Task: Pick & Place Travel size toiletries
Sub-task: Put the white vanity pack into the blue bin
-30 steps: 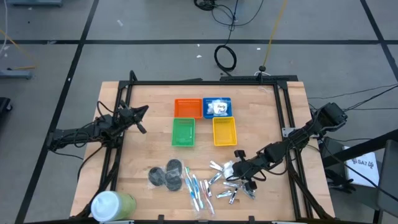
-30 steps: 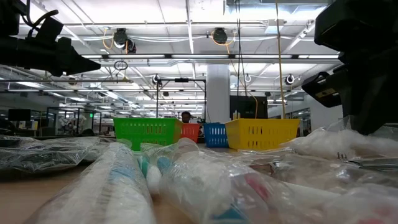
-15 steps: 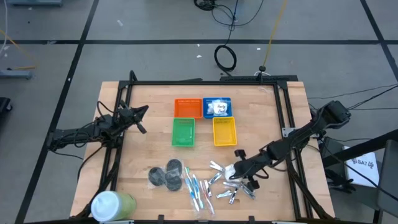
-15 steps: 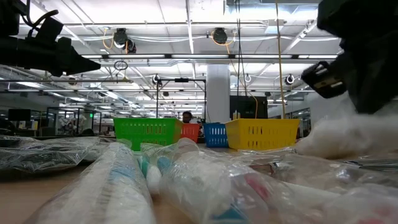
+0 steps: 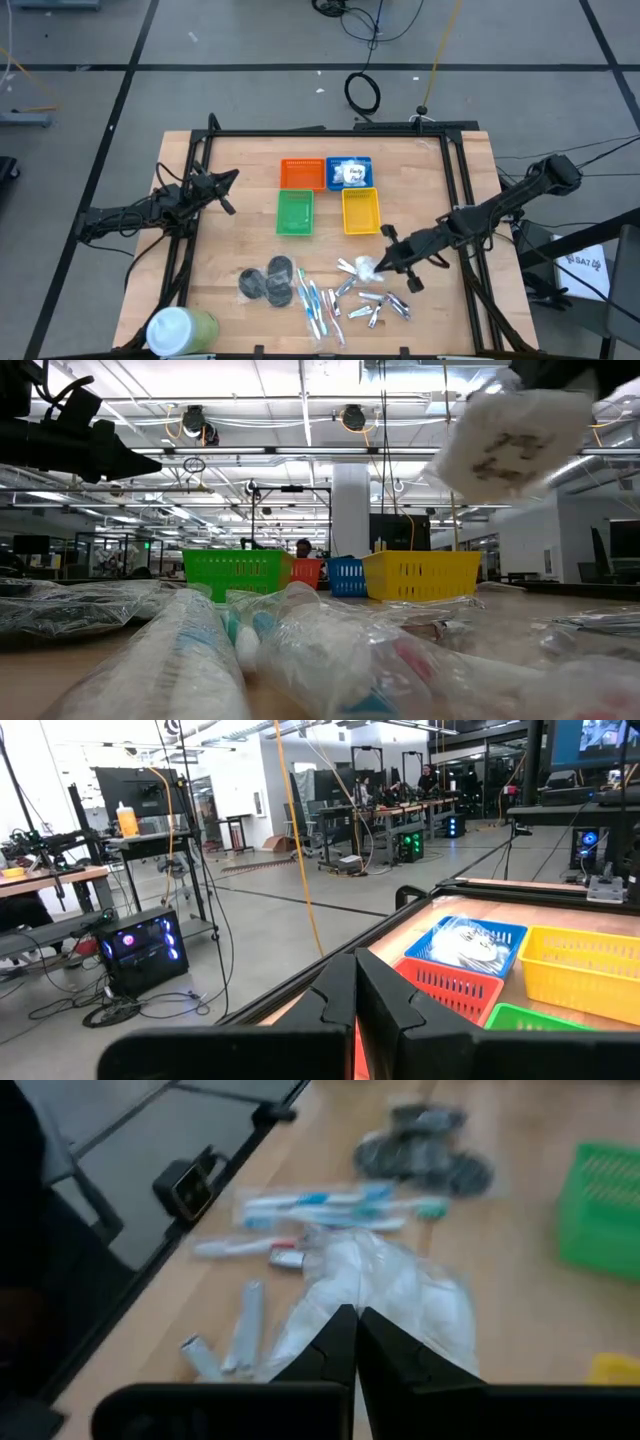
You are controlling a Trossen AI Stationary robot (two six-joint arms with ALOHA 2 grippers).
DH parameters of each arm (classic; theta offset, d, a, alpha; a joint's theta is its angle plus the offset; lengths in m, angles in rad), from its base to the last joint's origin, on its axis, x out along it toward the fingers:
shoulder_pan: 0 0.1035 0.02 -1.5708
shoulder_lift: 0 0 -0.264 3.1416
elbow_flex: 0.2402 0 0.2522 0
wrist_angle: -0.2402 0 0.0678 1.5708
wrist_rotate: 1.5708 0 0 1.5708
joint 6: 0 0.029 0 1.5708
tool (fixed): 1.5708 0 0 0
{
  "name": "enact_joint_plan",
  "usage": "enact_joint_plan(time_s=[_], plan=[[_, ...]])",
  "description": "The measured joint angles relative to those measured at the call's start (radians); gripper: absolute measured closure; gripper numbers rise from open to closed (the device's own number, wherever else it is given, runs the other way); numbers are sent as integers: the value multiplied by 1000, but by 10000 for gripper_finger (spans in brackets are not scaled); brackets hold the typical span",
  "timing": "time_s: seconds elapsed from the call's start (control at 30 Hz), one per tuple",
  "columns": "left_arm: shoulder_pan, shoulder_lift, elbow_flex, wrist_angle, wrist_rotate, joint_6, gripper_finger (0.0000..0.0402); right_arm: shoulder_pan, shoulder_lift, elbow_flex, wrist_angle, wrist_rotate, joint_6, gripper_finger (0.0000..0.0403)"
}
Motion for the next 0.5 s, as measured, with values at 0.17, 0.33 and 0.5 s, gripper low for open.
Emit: enact_joint_plan(time_s=[0.17,0.33,0.5], plan=[[0,0,0,0,0,0,401,-90,-10,0,36,85,-141,402],[0,0,0,0,0,0,401,-224,11,0,92,183,-282,402],[0,0,0,0,0,0,401,-384,42,0,238,179,-400,403]])
